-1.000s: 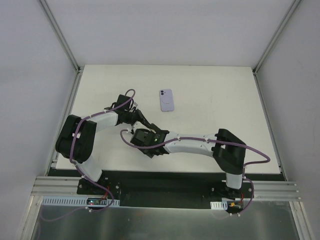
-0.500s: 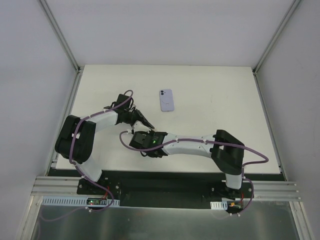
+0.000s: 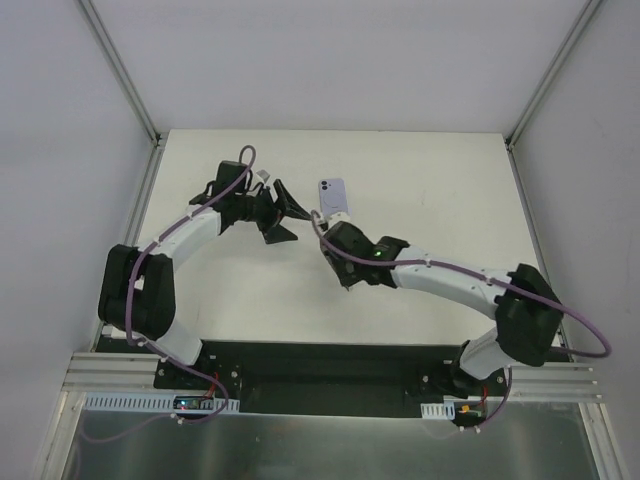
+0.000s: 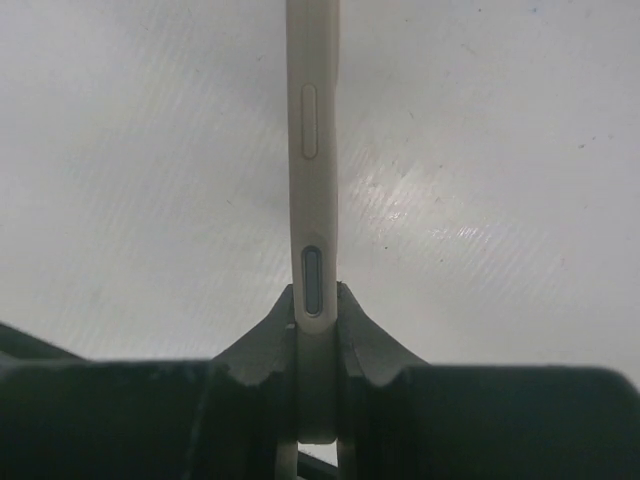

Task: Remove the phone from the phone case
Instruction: Adjust the phone.

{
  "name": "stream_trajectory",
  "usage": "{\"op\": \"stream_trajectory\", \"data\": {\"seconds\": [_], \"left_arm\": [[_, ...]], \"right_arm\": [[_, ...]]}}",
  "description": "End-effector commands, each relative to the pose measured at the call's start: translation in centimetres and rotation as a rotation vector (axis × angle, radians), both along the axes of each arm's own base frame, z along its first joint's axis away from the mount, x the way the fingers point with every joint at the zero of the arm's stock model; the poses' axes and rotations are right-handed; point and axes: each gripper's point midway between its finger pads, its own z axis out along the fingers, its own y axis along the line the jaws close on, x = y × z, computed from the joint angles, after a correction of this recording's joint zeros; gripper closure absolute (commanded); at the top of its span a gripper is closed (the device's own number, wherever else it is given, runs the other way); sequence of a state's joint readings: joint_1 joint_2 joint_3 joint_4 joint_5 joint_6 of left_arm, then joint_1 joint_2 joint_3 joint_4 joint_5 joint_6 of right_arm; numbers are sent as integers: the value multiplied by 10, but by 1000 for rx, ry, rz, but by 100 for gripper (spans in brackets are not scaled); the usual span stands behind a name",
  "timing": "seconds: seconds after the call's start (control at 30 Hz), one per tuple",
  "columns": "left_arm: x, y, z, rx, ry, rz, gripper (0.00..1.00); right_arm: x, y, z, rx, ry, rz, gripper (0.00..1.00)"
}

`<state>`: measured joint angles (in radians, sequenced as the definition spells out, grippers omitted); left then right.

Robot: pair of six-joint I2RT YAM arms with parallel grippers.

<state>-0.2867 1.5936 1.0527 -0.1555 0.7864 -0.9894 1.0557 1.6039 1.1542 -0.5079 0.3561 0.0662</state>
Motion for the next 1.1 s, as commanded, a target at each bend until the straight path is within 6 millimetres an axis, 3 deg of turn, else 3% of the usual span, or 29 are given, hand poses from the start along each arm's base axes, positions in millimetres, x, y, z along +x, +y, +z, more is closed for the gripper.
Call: {"op": "stream_trajectory", "data": {"seconds": [0.0,0.03,0.07,0.13,0.2,0.23,0.3,0.33,0.37,0.4,0.43,0.5,0.53,0.73,0.9,1.07], "left_arm": [[-1,19,36,-32,-123,-13,30],[-4,20,35,-28,-141,-27,30],[-6,21,39,-29,-168,-35,30],[-12,21,39,-34,-198,-60,27],[-17,19,46,-65,-244,-84,27],[-20,19,43,-76,-244,-87,22],[-25,17,49,-109,-270,-104,15],[-27,16,48,-127,-279,-103,12],[-27,15,54,-151,-311,-111,8],[-29,13,57,-173,-325,-121,6],[-29,12,59,-199,-343,-120,5],[-32,10,67,-246,-372,-143,4],[-31,8,71,-285,-398,-140,4],[-37,5,87,-390,-432,-152,9],[-38,2,103,-430,-486,-165,13],[-33,-3,103,-454,-471,-168,19]], "right_arm": [[-3,19,50,461,95,-75,99],[3,26,66,594,120,-57,99],[0,21,58,642,156,-75,98],[9,26,97,875,157,-69,99],[15,20,108,991,187,-117,99],[16,26,123,1071,190,-78,99],[20,26,132,1154,213,-85,99],[20,31,150,1238,230,-61,99],[22,33,152,1273,253,-67,99],[24,33,153,1303,269,-74,99],[24,37,172,1394,289,-55,99],[29,41,175,1462,326,-58,99],[29,42,187,1534,349,-48,99],[38,50,194,1670,415,-31,99],[39,54,189,1680,450,-37,99],[36,59,194,1685,472,-13,99]]}}
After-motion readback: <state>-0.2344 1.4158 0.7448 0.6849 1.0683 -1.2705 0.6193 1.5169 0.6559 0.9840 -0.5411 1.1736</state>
